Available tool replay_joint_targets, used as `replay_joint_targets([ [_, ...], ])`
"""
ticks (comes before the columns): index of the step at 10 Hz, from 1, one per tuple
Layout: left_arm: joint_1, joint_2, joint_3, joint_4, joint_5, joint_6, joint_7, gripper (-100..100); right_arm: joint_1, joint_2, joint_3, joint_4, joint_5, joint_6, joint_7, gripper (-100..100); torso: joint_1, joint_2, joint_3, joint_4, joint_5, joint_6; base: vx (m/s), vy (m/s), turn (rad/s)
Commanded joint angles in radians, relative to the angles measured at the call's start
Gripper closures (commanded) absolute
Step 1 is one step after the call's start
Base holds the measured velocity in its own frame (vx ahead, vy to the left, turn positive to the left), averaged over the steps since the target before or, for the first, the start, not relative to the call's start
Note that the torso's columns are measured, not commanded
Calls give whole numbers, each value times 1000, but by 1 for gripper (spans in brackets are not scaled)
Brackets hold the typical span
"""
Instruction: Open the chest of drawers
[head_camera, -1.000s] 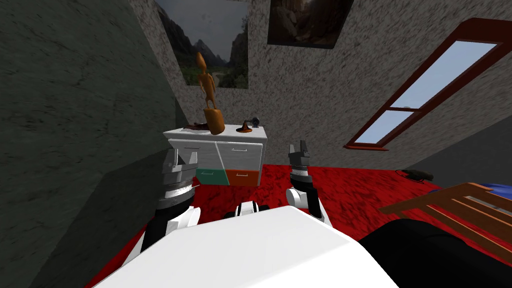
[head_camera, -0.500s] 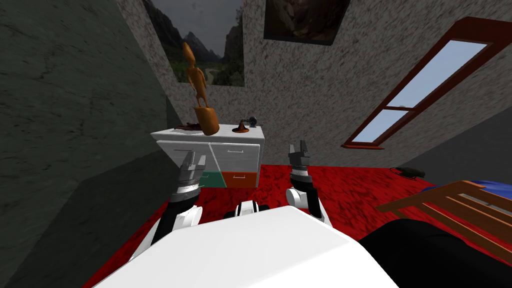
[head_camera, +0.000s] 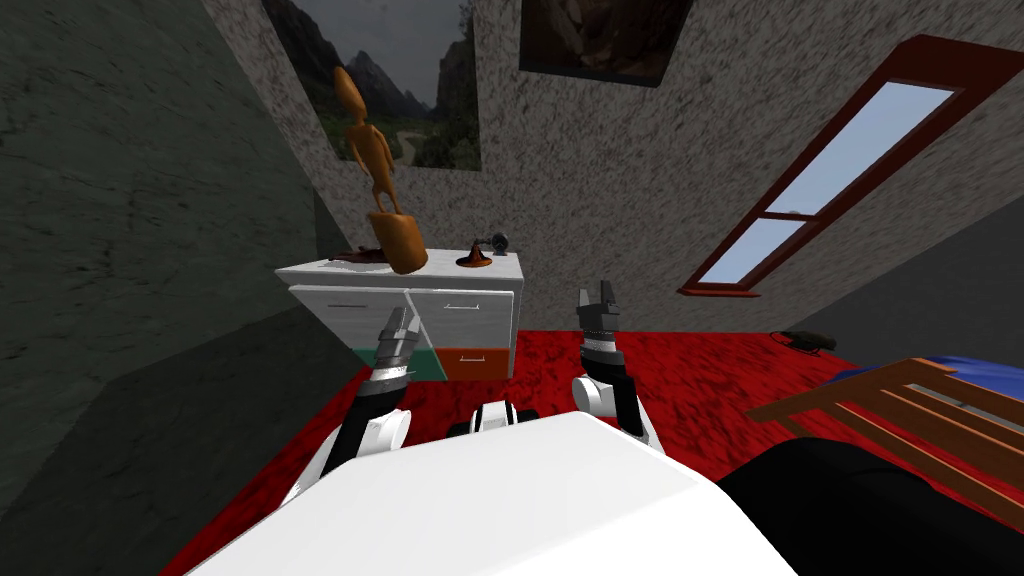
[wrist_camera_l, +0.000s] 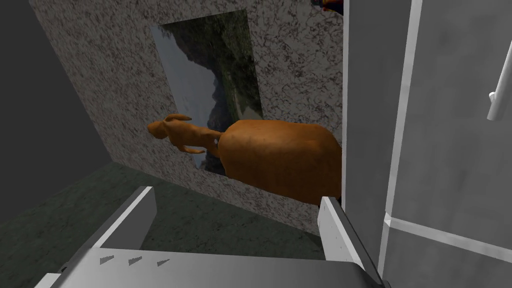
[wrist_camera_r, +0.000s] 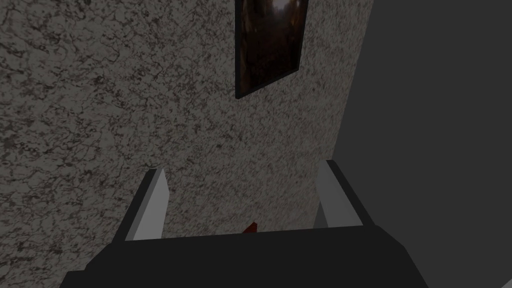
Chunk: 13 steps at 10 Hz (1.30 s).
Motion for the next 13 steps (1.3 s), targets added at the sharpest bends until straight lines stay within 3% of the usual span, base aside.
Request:
replay_joint_targets([
  [1,-19,-8,-5,56,-9,17,-4,-100,0,0,0,0,0,0,0,0,0,0,0,0,0,0,44,-35,-37],
  [5,-42,-4,-11,115,-19,48,-8,-100,0,0,0,0,0,0,0,0,-1,-1,-1,0,0,0,48,-36,-35],
  [13,-112,-13,-29,289,-50,141,-22,-100,0,0,0,0,0,0,0,0,0,0,0,0,0,0,58,-41,-44],
])
